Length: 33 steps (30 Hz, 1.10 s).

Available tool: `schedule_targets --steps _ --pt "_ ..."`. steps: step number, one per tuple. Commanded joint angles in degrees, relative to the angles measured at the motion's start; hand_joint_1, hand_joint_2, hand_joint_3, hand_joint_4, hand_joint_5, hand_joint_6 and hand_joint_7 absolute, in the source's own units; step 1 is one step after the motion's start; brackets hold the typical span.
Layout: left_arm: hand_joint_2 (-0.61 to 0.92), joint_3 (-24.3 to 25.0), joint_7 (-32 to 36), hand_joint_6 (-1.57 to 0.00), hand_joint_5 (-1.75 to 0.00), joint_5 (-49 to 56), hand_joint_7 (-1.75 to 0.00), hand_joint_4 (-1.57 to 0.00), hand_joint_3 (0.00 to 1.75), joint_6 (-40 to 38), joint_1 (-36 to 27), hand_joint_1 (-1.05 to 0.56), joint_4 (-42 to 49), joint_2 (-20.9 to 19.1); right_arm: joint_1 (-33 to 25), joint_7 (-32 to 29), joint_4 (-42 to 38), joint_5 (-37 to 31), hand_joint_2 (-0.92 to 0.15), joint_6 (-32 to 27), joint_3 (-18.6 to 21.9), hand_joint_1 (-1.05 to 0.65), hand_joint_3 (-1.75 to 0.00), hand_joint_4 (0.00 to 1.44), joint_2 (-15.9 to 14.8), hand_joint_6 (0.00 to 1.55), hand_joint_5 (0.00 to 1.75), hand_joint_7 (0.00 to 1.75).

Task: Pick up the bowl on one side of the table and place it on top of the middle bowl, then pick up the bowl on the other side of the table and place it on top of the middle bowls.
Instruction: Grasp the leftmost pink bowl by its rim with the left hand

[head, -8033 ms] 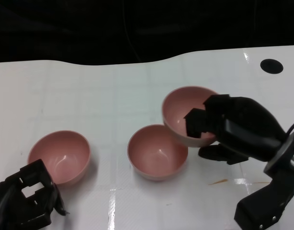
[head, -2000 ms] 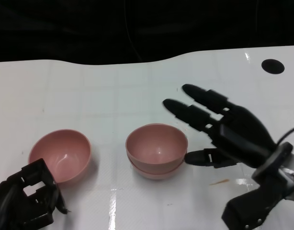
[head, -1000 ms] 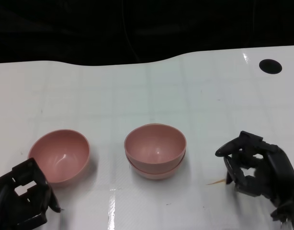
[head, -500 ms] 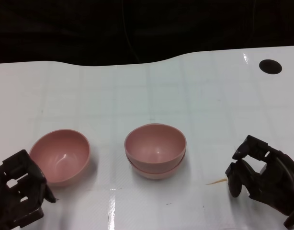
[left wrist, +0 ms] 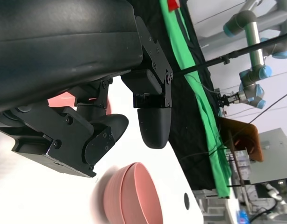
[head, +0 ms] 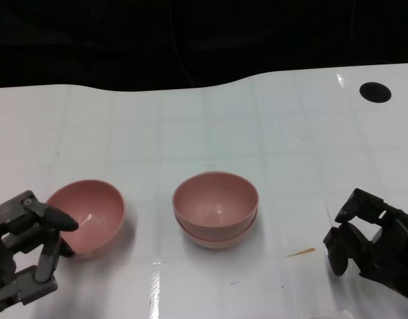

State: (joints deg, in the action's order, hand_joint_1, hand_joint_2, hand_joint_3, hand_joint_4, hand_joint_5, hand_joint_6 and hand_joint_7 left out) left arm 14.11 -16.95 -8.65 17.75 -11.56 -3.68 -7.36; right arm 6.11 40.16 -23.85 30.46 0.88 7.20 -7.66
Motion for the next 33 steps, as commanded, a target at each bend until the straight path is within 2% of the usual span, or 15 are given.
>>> schedule_targets --steps 1,2,3,5,9,11,13,15,17,19,24,27,33 --pt "0.63 -0.54 2.44 -0.71 -1.35 4.18 -0.92 -0.55 0.95 2.35 -0.32 -0.15 -1.55 -1.31 0.18 1.17 -1.05 -0.65 -0.62 1.13 1.42 -0.12 -0.95 0.91 -0.46 0.81 1.75 1.43" --pt "0.67 -0.69 3.2 -0.71 -1.3 6.5 -0.87 -0.54 0.85 4.12 -0.08 -0.19 -1.28 -1.91 0.27 1.11 -1.13 -0.79 -0.62 1.1 1.51 -0.12 -0.95 0.91 -0.36 0.82 1.75 1.43" --pt "0.79 -0.76 3.87 -0.71 -1.17 8.4 -0.75 -0.56 0.57 5.37 0.11 -0.29 -1.0 -2.43 0.32 1.02 -1.19 -0.96 -0.62 1.07 1.59 -0.12 -0.95 0.92 -0.27 0.83 1.75 1.43" --pt "0.89 -0.93 5.97 -0.75 -0.98 13.66 -0.57 -0.58 0.33 6.49 0.18 -0.43 -1.27 -3.71 0.46 1.06 -1.33 -1.22 -0.62 1.04 1.76 -0.12 -0.94 0.92 -0.19 0.83 1.75 1.43" --pt "0.92 -1.54 9.15 -0.82 -0.63 21.62 -0.23 -0.63 0.26 8.83 0.11 -0.59 -1.67 -6.3 0.59 1.2 -1.51 -2.03 -0.63 1.44 2.14 -0.12 -0.93 0.92 -0.05 0.84 1.75 1.43" --pt "0.92 -1.92 10.09 -0.83 -0.59 26.7 -0.2 -0.64 0.25 7.08 -0.16 -0.61 -3.78 -7.74 0.8 1.59 -1.96 -2.24 -0.63 1.56 2.25 -0.12 -0.93 0.92 -0.04 0.83 1.75 1.43" --pt "0.92 -2.71 10.94 -0.78 -0.32 36.43 -0.07 -0.62 0.17 3.16 -0.2 -0.69 -7.96 -9.8 1.03 1.53 -2.3 -2.42 -0.63 1.14 2.33 -0.13 -0.91 0.92 -0.07 0.84 1.75 1.43" --pt "0.92 -3.54 11.65 -0.77 -0.19 41.98 -0.03 -0.64 0.16 0.81 -0.02 -0.75 -9.82 -10.9 1.13 1.5 -2.42 -2.46 -0.64 0.99 2.4 -0.12 -0.91 0.93 0.04 0.84 1.75 1.43" --pt "0.92 -4.84 11.66 -0.77 -0.16 46.53 -0.02 -0.64 0.16 -1.66 0.77 -0.77 -10.62 -12.08 1.28 1.87 -2.75 -2.75 -0.64 1.69 2.26 -0.12 -0.91 0.93 0.17 0.84 1.75 1.43" --pt "0.92 -6.63 11.39 -0.74 -0.11 51.78 -0.01 -0.63 0.12 -4.39 2.19 -0.86 -10.81 -13.59 1.46 2.22 -3.11 -3.09 -0.65 2.13 2.03 -0.12 -0.92 0.92 0.26 0.83 1.75 1.44" --pt "0.92 -10.8 9.02 -0.67 -0.03 57.89 0.0 -0.61 0.05 -9.11 5.57 -0.91 -9.56 -16.87 1.34 2.21 -2.82 -3.58 -0.63 1.76 2.06 -0.13 -0.92 0.91 0.62 0.82 1.75 1.45" --pt "0.92 -13.53 8.48 -0.65 -0.02 59.94 0.0 -0.6 0.04 -11.48 8.5 -0.93 -6.27 -18.2 1.33 2.1 -2.65 -4.33 -0.62 2.5 1.84 -0.14 -0.92 0.91 0.89 0.82 1.75 1.45" --pt "0.92 -18.18 12.06 -0.62 0.0 60.9 0.0 -0.56 0.03 -12.59 13.54 -0.98 2.55 -19.16 0.94 1.53 -1.5 -4.67 -0.63 1.83 1.57 -0.14 -0.93 0.9 1.34 0.81 1.75 1.46"
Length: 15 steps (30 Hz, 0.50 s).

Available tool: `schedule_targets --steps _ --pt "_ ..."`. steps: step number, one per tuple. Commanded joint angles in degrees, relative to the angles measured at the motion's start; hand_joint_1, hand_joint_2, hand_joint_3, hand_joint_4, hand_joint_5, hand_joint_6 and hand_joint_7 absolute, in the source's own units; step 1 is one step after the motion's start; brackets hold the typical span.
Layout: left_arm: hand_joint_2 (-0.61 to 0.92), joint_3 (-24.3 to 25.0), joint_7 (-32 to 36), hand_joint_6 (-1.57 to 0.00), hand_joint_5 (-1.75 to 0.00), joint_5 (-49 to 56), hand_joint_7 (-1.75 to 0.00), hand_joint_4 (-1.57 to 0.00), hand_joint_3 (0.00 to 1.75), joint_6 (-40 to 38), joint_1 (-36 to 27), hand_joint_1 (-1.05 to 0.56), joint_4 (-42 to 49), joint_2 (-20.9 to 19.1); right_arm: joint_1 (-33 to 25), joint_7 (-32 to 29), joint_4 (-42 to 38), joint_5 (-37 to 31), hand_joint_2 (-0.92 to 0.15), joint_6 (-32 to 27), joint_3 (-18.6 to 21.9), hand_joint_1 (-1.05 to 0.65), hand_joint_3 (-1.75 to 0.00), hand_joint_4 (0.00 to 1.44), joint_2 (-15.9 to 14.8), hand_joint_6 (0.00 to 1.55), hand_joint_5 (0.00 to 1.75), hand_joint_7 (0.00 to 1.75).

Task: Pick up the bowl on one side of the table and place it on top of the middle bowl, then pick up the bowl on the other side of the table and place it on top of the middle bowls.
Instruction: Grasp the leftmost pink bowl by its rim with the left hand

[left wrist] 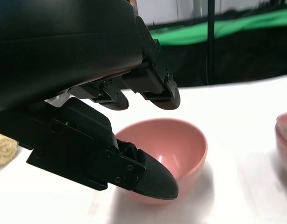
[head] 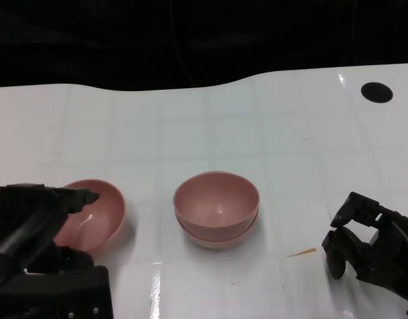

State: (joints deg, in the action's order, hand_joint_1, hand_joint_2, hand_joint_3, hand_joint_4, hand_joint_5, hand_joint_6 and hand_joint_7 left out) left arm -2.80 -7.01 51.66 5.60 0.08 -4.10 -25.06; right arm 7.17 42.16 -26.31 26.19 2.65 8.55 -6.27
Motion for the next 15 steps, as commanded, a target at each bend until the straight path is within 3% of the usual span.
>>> schedule_targets --steps 1,15 --pt "0.92 -1.77 2.72 -0.62 0.0 0.55 0.0 -0.55 0.04 -0.52 2.4 -0.99 3.86 -1.52 -0.19 -0.76 1.16 -0.57 -0.63 0.03 0.17 -0.15 -0.92 0.9 0.0 0.81 1.75 1.46" --pt "0.92 -8.63 5.66 -0.59 0.0 -2.26 0.0 -0.52 0.05 -3.57 7.87 -0.96 13.68 0.71 -0.59 -1.82 2.22 -1.24 -0.64 -0.27 0.24 -0.12 -0.91 0.9 0.91 0.79 1.75 1.5"
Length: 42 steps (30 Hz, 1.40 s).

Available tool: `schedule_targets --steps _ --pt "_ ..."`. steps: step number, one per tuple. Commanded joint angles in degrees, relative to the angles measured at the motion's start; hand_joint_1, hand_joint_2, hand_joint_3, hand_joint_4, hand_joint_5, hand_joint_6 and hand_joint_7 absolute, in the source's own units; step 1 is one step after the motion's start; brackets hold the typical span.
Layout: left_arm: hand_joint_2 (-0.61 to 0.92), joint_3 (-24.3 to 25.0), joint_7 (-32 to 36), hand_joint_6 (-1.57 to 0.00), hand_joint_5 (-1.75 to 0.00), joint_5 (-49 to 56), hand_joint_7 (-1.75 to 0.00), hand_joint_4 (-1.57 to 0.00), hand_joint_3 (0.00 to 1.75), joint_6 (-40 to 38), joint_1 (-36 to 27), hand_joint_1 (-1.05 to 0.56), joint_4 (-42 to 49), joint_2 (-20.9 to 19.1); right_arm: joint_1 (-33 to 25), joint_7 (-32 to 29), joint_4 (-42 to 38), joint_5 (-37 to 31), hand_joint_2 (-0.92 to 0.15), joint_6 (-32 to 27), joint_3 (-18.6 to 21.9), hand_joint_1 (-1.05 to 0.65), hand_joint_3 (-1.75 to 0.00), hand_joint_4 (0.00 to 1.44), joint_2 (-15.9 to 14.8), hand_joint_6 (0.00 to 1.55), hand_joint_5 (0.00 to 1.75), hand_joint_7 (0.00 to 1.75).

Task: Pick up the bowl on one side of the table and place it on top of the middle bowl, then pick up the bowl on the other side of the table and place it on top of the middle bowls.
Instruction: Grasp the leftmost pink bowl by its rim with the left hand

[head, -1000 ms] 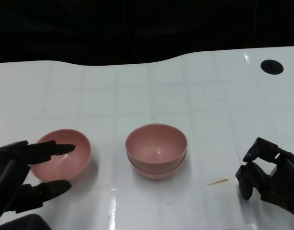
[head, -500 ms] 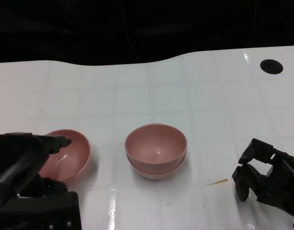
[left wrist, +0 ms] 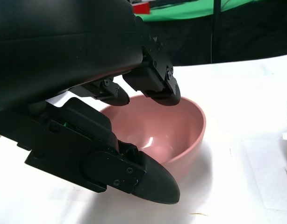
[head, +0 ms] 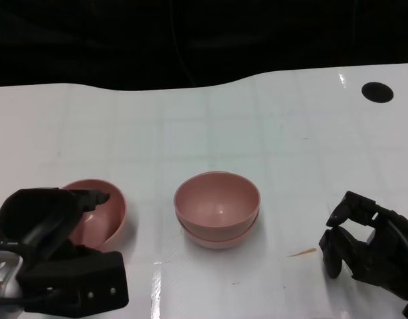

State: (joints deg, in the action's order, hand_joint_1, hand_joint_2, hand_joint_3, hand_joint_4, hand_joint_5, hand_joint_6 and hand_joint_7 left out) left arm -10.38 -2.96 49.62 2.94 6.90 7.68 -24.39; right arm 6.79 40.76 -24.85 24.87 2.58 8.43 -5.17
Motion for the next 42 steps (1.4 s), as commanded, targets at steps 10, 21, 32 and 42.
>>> schedule_targets --steps 10,21,32,42 --pt "0.92 -5.28 4.9 -0.59 0.0 -1.94 0.0 -0.53 0.07 -1.3 3.75 -0.91 9.71 1.53 -0.13 -1.13 0.84 -0.23 -0.64 -0.18 0.32 -0.12 -0.92 0.91 0.4 0.77 1.75 1.53" --pt "0.92 -6.63 12.68 -0.66 -0.03 -7.49 -0.02 -0.61 0.13 7.05 6.82 -0.66 22.39 2.02 0.2 -1.57 0.14 -0.98 -0.63 0.03 0.27 -0.15 -0.91 0.92 0.58 0.79 1.75 1.51" --pt "0.92 -6.88 21.11 -0.98 -0.13 -12.95 -0.09 -1.02 0.27 19.03 10.59 -0.14 36.38 3.78 0.29 -0.61 -0.06 -0.35 -0.59 -0.26 0.43 -0.13 -1.01 0.93 0.57 0.79 1.75 1.52" --pt "0.77 -6.85 24.9 -0.64 -1.74 -15.26 -1.71 -0.74 0.84 23.69 11.66 -0.08 40.11 4.42 -0.02 -1.01 -0.13 -1.24 -0.58 0.16 0.3 -0.15 -0.98 0.92 0.14 0.81 1.75 1.47"
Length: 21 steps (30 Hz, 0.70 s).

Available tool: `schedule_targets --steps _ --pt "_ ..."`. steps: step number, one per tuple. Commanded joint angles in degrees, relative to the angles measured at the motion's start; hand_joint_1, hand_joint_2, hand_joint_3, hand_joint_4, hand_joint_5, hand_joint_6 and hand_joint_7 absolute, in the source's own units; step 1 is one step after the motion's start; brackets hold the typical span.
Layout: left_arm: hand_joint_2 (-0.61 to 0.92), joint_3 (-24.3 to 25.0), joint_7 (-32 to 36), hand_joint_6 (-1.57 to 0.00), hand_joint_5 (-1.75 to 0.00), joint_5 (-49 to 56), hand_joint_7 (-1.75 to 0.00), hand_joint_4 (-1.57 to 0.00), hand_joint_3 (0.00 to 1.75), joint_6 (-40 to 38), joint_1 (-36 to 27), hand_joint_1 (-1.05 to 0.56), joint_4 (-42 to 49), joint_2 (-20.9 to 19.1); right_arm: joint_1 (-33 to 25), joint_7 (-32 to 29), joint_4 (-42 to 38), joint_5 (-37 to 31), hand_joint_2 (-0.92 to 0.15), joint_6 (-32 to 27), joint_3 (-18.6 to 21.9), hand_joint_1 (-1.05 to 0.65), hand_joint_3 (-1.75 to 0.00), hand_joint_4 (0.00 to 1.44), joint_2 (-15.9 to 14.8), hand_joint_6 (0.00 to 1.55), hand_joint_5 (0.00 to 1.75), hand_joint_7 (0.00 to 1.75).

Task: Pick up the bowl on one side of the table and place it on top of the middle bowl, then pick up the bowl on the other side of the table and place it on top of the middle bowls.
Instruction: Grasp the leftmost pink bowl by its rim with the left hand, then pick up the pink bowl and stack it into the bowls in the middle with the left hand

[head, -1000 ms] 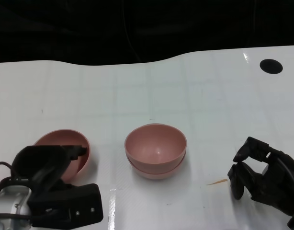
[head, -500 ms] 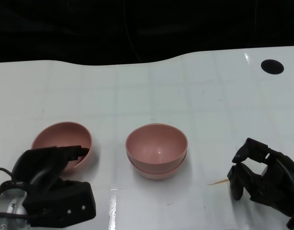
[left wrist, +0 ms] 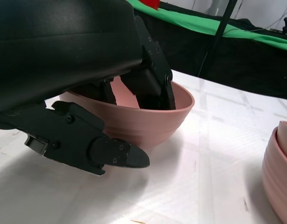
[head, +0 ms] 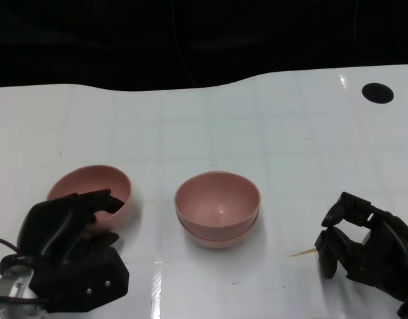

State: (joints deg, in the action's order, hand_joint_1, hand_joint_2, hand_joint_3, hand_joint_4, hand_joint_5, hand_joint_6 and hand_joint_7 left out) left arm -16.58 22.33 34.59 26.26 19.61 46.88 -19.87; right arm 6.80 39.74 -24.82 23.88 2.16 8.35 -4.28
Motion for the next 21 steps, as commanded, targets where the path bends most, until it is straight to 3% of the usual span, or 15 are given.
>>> schedule_targets --steps 1,4,14,21 --pt "0.73 -0.68 -0.41 -0.64 -1.74 -0.24 -1.73 -0.75 0.9 0.43 -1.0 -0.08 0.69 -0.21 0.04 0.35 -0.28 -0.01 -0.59 0.73 0.48 -0.15 -0.97 0.92 -0.67 0.81 1.75 1.46" --pt "0.68 -0.49 -1.7 -0.62 -1.75 -0.43 -1.74 -0.76 1.01 -0.85 -1.39 -0.1 -1.77 -0.58 0.29 1.06 -0.93 0.15 -0.6 1.33 0.58 -0.14 -0.97 0.9 -0.67 0.8 1.75 1.46" --pt "0.65 1.63 -8.82 -0.58 -1.75 -2.35 -1.75 -0.74 1.0 -4.67 -4.41 -0.07 -16.06 -2.47 0.46 0.84 -1.8 -0.11 -0.59 2.31 0.37 -0.16 -0.98 0.9 -0.44 0.81 1.75 1.46" --pt "0.61 3.37 -18.16 -0.56 -1.75 -2.54 -1.75 -0.72 1.0 -12.14 -6.69 -0.05 -32.44 -4.22 0.63 0.56 -2.16 -0.48 -0.59 2.7 0.26 -0.17 -0.97 0.91 -0.49 0.82 1.75 1.46"
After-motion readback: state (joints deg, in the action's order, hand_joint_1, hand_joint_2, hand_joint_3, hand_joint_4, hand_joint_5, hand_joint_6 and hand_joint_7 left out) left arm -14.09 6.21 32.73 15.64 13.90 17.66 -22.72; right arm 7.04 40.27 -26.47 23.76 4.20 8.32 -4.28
